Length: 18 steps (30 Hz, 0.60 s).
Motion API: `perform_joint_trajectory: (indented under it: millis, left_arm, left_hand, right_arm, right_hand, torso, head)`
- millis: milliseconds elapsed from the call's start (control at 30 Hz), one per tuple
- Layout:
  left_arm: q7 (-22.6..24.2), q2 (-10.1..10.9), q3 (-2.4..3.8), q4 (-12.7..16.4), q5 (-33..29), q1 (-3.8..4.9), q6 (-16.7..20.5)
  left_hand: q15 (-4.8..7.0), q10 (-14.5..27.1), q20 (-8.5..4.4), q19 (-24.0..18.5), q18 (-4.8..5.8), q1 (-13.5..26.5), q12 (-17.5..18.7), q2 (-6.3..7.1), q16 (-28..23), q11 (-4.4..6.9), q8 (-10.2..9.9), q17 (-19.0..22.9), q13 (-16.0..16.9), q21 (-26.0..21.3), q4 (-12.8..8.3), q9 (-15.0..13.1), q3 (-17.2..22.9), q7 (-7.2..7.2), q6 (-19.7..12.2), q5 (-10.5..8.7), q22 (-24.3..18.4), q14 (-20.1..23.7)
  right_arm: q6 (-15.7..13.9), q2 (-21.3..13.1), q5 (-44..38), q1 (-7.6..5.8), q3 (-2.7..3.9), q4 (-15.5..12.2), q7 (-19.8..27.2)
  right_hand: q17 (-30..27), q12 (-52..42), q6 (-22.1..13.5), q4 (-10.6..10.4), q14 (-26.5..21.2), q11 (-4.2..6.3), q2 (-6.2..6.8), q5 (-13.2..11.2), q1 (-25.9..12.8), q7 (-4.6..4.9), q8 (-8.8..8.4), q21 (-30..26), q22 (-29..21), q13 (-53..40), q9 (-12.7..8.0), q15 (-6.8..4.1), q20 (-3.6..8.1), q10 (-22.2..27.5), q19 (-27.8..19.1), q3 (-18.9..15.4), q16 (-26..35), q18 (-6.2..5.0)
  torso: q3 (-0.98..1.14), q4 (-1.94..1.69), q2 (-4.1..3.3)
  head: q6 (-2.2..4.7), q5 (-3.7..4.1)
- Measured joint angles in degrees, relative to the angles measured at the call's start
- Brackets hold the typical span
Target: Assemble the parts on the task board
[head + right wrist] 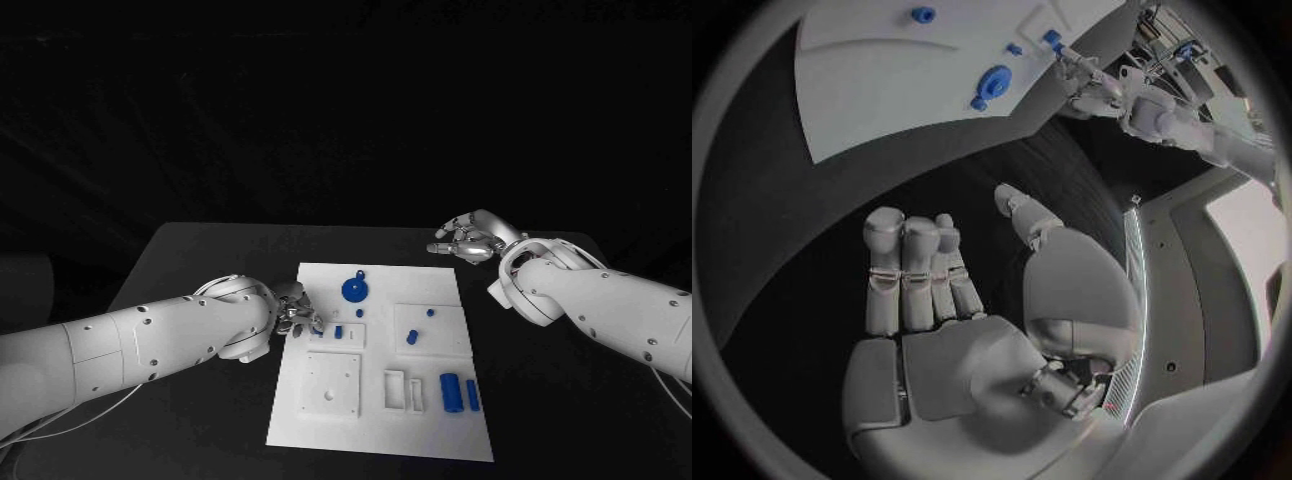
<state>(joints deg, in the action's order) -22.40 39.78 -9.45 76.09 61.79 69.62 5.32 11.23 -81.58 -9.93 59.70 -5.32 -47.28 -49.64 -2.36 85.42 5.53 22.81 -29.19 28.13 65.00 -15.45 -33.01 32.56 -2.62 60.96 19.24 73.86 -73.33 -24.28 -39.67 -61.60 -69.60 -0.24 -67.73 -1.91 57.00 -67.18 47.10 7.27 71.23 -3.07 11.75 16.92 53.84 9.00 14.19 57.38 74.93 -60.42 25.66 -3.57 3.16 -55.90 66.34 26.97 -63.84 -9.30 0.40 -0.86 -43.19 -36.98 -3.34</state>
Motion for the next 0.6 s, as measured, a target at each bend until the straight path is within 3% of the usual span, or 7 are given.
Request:
perform_joint_trajectory:
  millis: [600]
  left_arm:
    - [-0.3, -0.3, -0.29, -0.2, 1.2, 0.03, -1.0]
  left_hand:
    - [0.18, 0.0, 0.0, 0.0, 0.0, -0.1, 0.0, -0.06, 0.0, 0.0, 0.0, 0.0, -0.1, 0.0, 0.1, -0.2, -0.1, 0.27, 0.5, -0.23, 0.0, -0.2]
  right_arm:
    - [0.1, 0.0, 0.0, 0.0, 0.0, -0.1, 0.0]
  right_hand:
    - [0.0, 0.0, -0.1, 0.0, 0.0, 0.21, 0.0, 0.0, 0.0, -0.11, 0.0, 0.0, 0.0, 0.0, 0.0, 0.0, -0.02, 0.2, 0.0, 0.0, 0.0, 0.0]
  torso:
    - [0.01, -0.01, 0.01]
  head:
    - [-0.23, -0.08]
